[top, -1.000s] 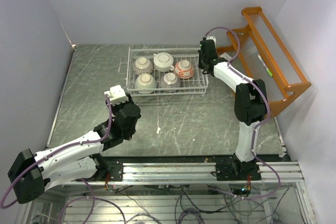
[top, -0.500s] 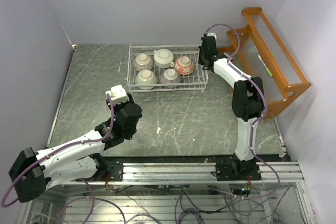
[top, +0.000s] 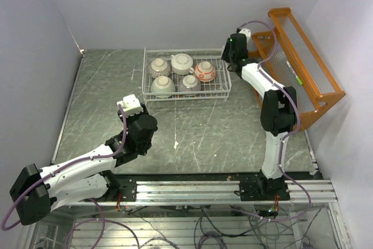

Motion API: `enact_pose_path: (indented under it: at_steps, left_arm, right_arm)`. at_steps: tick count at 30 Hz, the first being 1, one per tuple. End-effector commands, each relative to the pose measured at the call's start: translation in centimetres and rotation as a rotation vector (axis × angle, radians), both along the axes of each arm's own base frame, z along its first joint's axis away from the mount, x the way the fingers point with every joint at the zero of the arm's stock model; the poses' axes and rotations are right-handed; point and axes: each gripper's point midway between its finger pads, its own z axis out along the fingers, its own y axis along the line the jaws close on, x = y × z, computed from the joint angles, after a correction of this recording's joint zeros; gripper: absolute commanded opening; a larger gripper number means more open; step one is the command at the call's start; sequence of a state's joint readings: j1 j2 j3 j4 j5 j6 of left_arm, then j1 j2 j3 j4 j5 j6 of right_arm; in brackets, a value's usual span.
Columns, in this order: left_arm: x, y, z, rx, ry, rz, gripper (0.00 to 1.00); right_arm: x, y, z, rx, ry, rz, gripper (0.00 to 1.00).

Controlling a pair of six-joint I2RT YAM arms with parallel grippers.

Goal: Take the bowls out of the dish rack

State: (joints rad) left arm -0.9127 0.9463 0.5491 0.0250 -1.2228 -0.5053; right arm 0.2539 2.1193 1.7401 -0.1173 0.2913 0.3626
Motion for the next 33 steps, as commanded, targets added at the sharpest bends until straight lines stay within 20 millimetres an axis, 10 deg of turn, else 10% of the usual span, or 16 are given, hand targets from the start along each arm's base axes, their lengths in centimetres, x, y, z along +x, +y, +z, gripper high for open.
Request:
enact_pose_path:
  at_steps: [1, 9, 17, 26, 33]
  left_arm:
    - [0.3, 0.2, 1.7, -0.057, -0.05, 0.031, 0.58]
    - [0.3, -0.2, 1.6, -0.06, -0.047, 0.013, 0.58]
    - [1.6, -3.1, 0.6, -0.013, -0.003, -0.106, 0.6]
    - [2.1, -6.1, 0.3, -0.008, -0.012, -0.274, 0.66]
    - [2.1, -6.2, 0.5, -0.022, -0.023, -0.288, 0.67]
  right_arm:
    - [0.8, -1.1, 7.4, 0.057, -0.203, -0.053, 0.45]
    - [-2.2, -1.6, 12.2, 0.038, -0.3, -0.011, 0.64]
    - [-6.5, 3.7, 14.6, -0.063, -0.44, 0.141, 0.82]
    - [-10.3, 11.7, 11.2, -0.103, -0.442, 0.268, 0.93]
    - [-9.5, 13.1, 7.6, -0.06, -0.352, 0.296, 0.89]
